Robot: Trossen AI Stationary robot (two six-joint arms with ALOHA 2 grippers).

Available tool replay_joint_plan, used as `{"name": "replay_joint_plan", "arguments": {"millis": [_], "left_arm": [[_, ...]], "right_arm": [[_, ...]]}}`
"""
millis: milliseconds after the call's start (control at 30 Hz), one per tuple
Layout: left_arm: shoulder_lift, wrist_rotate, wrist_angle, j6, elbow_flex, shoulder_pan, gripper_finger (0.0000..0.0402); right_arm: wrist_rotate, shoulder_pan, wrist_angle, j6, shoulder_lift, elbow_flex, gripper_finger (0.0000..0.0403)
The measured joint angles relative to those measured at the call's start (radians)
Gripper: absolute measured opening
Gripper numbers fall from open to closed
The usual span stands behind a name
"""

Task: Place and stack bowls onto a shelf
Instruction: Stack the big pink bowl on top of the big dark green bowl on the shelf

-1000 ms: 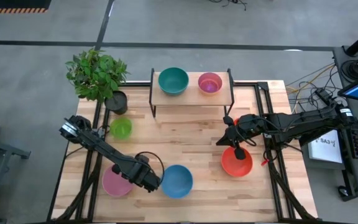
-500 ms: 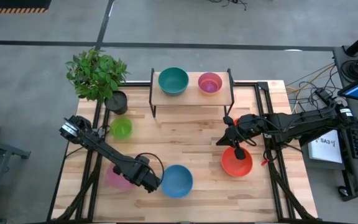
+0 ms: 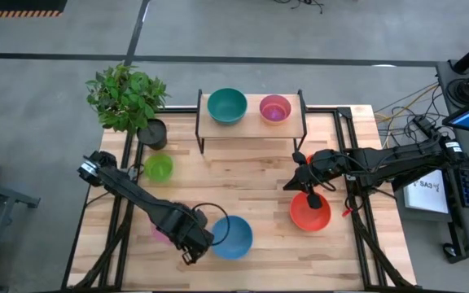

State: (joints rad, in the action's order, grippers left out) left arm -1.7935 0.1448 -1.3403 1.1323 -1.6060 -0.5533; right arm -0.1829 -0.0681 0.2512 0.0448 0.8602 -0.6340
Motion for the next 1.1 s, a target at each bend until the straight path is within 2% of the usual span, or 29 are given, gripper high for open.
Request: {"name": "replay_joint_plan", "arguments": {"millis": [133, 300, 467, 767, 1100], "left_arm": [[0.000, -0.148, -0.090, -0.135, -0.126, 0.013, 0.0000], [0.000, -0.345, -0.085, -0.340, -0.242, 0.072, 0.0000], [0.000, -0.464, -0.084, -0.583, -0.324, 0.167, 0.0000], [0.000, -0.503, -0.082, -0.995, -0.453, 0.419, 0.0000], [0.000, -0.504, -0.004, -1.296, -0.527, 0.708, 0.0000]], "right_arm": [[0.000, 0.000, 0.001, 0.000, 0.000, 0.000, 0.0009], [0.000, 0.000, 0.001, 0.005, 0.000, 0.000, 0.0009], [0.000, 0.000, 0.003, 0.008, 0.000, 0.000, 0.0009], [0.000, 0.000, 0.005, 0.008, 0.000, 0.000, 0.0009], [0.000, 0.000, 0.006, 0.005, 0.000, 0.000, 0.0009]]}}
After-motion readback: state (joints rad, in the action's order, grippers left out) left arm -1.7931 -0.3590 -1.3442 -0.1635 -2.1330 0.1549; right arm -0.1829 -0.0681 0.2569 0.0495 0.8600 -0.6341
